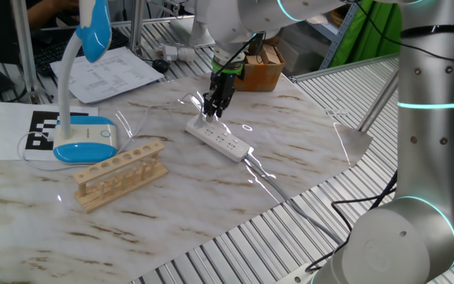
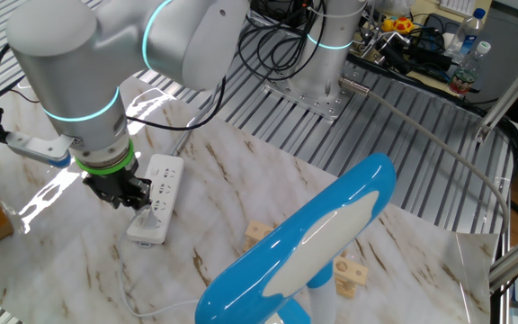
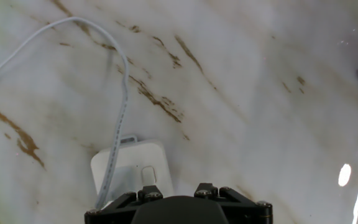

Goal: Plug in the power cord of the desk lamp, turn on the socket, and light up the desk lamp

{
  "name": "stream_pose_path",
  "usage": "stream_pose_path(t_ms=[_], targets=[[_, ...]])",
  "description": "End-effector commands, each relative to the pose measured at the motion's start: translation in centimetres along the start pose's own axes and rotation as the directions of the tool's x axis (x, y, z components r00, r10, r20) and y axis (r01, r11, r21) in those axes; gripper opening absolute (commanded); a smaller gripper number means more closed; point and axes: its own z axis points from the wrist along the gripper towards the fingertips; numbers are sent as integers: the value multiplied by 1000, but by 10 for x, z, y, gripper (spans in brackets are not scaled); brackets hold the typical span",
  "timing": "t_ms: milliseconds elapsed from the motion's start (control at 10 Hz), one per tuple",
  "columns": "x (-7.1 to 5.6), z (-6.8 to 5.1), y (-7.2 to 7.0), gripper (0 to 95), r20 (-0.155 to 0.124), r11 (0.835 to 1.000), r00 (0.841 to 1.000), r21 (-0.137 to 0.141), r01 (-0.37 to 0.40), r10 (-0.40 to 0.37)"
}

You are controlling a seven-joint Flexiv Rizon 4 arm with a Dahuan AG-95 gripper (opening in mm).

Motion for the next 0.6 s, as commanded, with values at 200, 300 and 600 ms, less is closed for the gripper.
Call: stream_pose_path(t_ms=[200,300,600], targets=[[-2,2,0,380,-1,1000,1000,-4,-1,1],[-3,2,1,190,-1,1000,1000,-3,-1,1],[-4,2,4,190,0,1000,1000,-7,-1,1]])
